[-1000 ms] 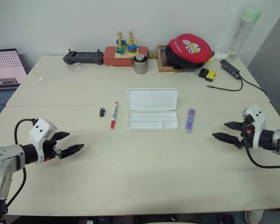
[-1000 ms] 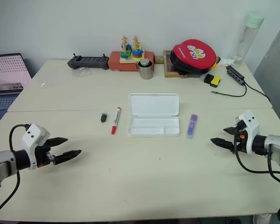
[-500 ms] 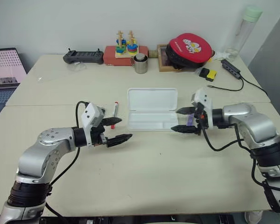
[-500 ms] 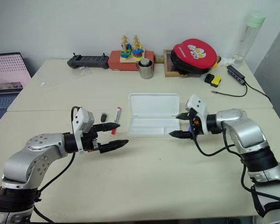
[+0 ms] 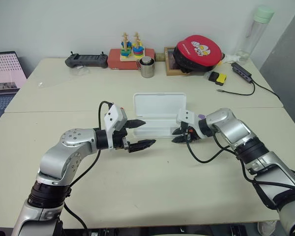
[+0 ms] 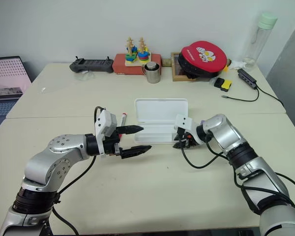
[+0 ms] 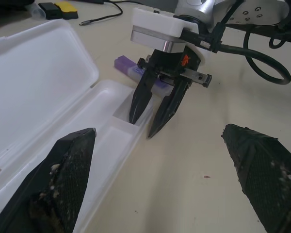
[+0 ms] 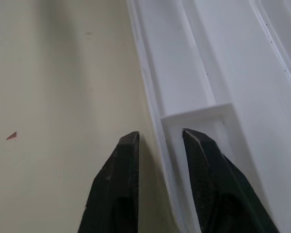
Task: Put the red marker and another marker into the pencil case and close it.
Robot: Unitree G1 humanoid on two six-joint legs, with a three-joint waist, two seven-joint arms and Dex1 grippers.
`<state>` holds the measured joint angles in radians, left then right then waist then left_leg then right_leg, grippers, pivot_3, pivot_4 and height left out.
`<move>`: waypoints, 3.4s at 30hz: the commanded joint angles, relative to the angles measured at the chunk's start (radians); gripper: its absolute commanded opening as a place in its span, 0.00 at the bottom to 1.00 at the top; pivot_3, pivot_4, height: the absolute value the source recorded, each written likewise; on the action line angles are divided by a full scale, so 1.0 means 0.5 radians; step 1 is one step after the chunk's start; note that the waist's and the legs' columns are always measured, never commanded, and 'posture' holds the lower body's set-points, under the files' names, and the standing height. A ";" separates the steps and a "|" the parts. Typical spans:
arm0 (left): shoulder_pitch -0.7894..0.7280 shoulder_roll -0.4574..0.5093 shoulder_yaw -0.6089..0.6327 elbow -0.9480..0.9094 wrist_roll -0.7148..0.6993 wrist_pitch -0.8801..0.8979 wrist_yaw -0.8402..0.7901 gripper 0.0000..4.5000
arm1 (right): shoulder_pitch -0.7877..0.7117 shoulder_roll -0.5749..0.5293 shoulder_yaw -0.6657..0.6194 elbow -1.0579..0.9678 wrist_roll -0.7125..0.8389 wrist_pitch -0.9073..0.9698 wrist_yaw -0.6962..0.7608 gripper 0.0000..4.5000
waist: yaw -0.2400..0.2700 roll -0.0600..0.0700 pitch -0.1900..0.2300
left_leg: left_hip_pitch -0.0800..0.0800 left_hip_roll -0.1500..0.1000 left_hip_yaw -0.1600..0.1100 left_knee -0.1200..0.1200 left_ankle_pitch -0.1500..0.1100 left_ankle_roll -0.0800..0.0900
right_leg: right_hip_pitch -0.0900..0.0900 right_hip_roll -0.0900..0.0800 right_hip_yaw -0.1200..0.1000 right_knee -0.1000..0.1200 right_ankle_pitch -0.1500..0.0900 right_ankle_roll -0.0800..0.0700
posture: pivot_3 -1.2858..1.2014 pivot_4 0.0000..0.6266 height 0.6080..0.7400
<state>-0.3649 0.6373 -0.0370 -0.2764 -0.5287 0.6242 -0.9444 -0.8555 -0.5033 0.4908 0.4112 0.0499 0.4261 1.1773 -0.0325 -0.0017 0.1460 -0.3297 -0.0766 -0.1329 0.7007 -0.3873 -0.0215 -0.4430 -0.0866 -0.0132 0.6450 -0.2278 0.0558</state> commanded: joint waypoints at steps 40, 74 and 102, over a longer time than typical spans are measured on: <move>0.655 0.406 0.754 0.207 -0.020 0.066 0.257 1.00 | 0.587 -0.157 -0.156 -1.450 0.214 0.444 0.069 0.45 | 0.010 0.001 0.001 | 0.000 0.001 -0.002 -0.004 0.000 0.000 | -0.001 0.001 0.001 -0.001 0.000 0.000 | 0.52 0.24 1.00; 0.182 0.039 0.478 0.461 0.220 0.076 0.533 0.72 | 0.441 -0.076 -0.524 -1.586 0.702 0.682 -0.383 1.00 | 0.004 -0.002 0.000 | -0.001 0.000 -0.003 -0.003 0.000 0.000 | -0.002 0.000 0.000 0.001 0.000 0.000 | 0.52 0.24 1.00; -0.062 -0.128 0.212 0.816 0.482 0.035 0.683 0.72 | 0.664 -0.234 -0.081 -1.591 0.450 0.733 -0.405 1.00 | 0.013 -0.003 -0.001 | 0.000 -0.001 -0.003 -0.001 0.000 0.000 | 0.000 0.000 -0.002 0.000 0.000 0.000 | 0.52 0.24 1.00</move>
<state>-0.3793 0.5783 0.0734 0.1172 -0.3088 0.6461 -0.6294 -0.5168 -0.6218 0.4832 -0.3482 0.2594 0.7933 0.9795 -0.0259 -0.0034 0.1457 -0.3298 -0.0771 -0.1343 0.7002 -0.3874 -0.0215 -0.4429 -0.0868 -0.0142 0.6452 -0.2279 0.0557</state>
